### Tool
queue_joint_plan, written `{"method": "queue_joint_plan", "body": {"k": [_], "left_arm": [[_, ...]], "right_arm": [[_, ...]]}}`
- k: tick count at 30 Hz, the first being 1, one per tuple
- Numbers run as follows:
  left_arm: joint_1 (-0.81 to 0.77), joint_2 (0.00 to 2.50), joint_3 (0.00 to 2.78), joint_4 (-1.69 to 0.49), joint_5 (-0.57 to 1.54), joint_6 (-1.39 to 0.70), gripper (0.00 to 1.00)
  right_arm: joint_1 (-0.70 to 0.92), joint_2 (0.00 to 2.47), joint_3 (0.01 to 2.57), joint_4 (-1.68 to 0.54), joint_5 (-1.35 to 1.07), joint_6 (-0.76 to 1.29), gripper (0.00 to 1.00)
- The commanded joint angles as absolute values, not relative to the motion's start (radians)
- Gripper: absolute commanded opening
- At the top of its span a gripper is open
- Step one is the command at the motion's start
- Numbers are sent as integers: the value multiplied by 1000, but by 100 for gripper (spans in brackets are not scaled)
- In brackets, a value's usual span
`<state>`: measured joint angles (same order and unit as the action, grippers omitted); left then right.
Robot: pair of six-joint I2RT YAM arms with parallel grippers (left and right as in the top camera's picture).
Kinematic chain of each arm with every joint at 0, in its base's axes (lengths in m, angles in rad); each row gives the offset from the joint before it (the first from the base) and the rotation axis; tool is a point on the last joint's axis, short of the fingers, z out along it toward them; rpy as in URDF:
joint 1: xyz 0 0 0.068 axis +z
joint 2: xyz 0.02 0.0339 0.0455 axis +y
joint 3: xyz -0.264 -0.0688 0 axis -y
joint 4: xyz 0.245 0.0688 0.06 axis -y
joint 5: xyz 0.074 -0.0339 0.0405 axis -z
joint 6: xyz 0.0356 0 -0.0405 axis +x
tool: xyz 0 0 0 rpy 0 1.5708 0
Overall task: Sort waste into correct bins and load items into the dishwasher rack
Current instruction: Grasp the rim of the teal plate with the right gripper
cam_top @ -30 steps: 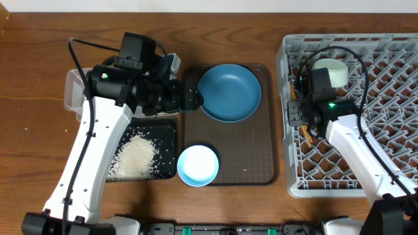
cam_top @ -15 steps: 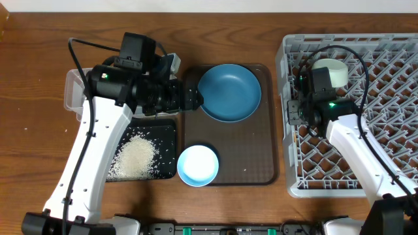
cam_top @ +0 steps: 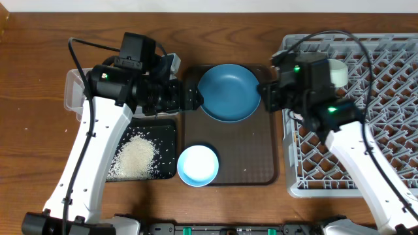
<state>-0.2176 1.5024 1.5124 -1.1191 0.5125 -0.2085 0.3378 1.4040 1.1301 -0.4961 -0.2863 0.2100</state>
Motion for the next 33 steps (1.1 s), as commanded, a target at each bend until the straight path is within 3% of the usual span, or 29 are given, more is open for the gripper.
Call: {"method": "queue_joint_plan", "body": {"k": [1, 5, 8, 16, 26, 28, 31, 33], "left_arm": [[-214, 1504, 1507, -1121, 503, -200, 98], [-214, 1504, 1507, -1121, 503, -200, 98], [-214, 1504, 1507, -1121, 503, -200, 98], [-214, 1504, 1507, -1121, 503, -200, 98], [-214, 1504, 1507, -1121, 503, -200, 98], [-214, 1504, 1507, -1121, 503, -200, 98], [-215, 1504, 1507, -1121, 504, -200, 98], [-214, 1504, 1507, -1121, 503, -200, 98]], "right_arm": [[406, 1452, 1119, -472, -270, 231, 25], [472, 1531, 1119, -430, -216, 231, 26], [514, 1599, 1119, -387, -217, 231, 34], [607, 1782, 1119, -255, -218, 218, 43], [685, 1968, 1119, -68, -214, 69, 45], [688, 1989, 1119, -69, -205, 70, 37], [686, 1994, 1119, -86, -205, 72, 16], [686, 1988, 1119, -87, -206, 73, 10]]}}
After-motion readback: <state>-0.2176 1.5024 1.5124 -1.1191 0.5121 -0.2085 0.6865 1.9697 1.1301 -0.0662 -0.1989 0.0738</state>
